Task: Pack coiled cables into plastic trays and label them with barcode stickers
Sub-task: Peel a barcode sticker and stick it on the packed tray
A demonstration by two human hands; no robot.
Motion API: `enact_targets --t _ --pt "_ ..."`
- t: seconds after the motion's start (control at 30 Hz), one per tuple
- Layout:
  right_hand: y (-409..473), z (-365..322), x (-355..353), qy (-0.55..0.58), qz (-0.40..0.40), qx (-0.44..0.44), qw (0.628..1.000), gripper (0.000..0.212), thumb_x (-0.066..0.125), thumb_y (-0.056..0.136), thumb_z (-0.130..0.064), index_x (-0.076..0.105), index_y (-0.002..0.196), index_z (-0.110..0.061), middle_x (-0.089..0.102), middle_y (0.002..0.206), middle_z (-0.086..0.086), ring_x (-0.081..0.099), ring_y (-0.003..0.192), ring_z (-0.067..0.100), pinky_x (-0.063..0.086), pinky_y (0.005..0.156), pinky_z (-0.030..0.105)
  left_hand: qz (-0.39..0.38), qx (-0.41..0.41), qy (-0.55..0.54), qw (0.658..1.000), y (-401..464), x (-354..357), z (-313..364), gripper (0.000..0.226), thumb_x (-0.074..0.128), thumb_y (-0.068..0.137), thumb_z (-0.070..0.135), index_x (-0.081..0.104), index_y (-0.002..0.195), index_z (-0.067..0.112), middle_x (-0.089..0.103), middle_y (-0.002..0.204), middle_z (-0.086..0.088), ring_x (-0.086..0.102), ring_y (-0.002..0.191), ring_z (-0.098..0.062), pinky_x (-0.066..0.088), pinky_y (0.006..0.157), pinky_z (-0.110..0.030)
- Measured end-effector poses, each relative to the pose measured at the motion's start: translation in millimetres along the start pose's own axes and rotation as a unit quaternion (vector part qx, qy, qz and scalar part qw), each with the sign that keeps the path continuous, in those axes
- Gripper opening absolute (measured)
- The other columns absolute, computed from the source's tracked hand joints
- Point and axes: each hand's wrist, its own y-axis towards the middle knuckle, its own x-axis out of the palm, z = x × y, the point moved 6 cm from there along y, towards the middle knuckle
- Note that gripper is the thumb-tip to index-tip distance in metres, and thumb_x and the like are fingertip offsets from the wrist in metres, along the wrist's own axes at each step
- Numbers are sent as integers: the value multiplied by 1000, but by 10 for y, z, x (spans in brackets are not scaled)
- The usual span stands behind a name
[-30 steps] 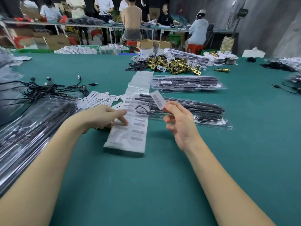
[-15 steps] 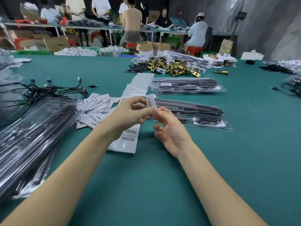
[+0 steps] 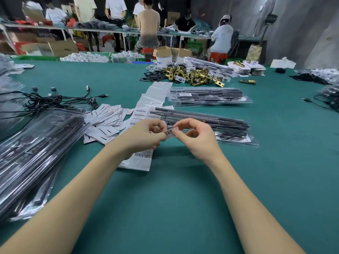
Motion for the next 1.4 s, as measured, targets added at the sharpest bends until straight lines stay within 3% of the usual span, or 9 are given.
enact_targets --t 0.2,0.3,0.43,0.5,0.57,0.67,0.8,1.1,1.4 --pt "17 52 -26 -9 -7 2 1000 7 78 85 -24 74 82 -28 74 83 -8 51 56 6 49 61 27 -7 -6 7 1000 30 -22 -63 8 65 89 10 63 84 16 56 74 1 55 62 -10 47 57 -18" --pt "37 85 -86 4 13 14 1000 8 78 85 -21 74 80 -26 73 77 -10 59 63 1 50 63 26 -9 3 19 1000 76 -102 -66 16 76 86 29 67 97 23 65 83 4 63 71 -10 52 61 -21" --pt "58 179 -330 51 71 57 995 8 77 87 -21 74 80 -25 72 72 -12 58 57 0 45 55 15 149 55 196 968 273 -359 -44 50 73 85 46 56 127 25 63 119 4 60 110 -16 45 85 -27" --pt "61 243 -449 86 101 85 987 7 77 87 -21 74 81 -24 70 69 -12 53 51 1 41 48 12 136 57 285 947 377 -286 -73 65 70 86 45 47 141 19 53 141 -2 48 130 -20 38 102 -32" --pt "74 285 -534 110 116 108 981 6 77 87 -23 75 82 -23 71 70 -10 51 50 4 39 46 12 88 47 312 945 442 -165 -163 70 71 85 47 47 144 17 49 148 -4 43 136 -21 33 110 -32" --pt "104 336 -595 110 121 131 978 3 78 86 -25 77 83 -24 71 72 -11 49 50 4 38 44 13 85 68 354 929 428 -97 -199 69 71 81 56 54 137 21 55 133 -2 46 128 -21 38 109 -35" --pt "145 353 -572 91 81 148 981 5 81 83 -25 76 84 -24 72 73 -9 48 50 6 36 43 14 82 132 333 930 210 -4 -166 46 74 74 61 59 106 32 54 98 8 49 101 -14 41 87 -30" --pt "278 181 -213 0 -69 109 992 4 81 84 -22 77 86 -21 71 68 -5 46 44 4 39 45 14 63 160 163 972 8 -94 -295 34 81 78 44 69 108 33 61 109 11 54 105 -1 41 89 -19" --pt "335 304 -104 -37 -64 93 993 3 80 84 -26 77 85 -25 73 70 -6 56 55 -1 43 61 24 106 205 140 963 -62 -83 -249 39 85 77 27 62 109 28 66 104 18 57 101 -2 35 80 -7"
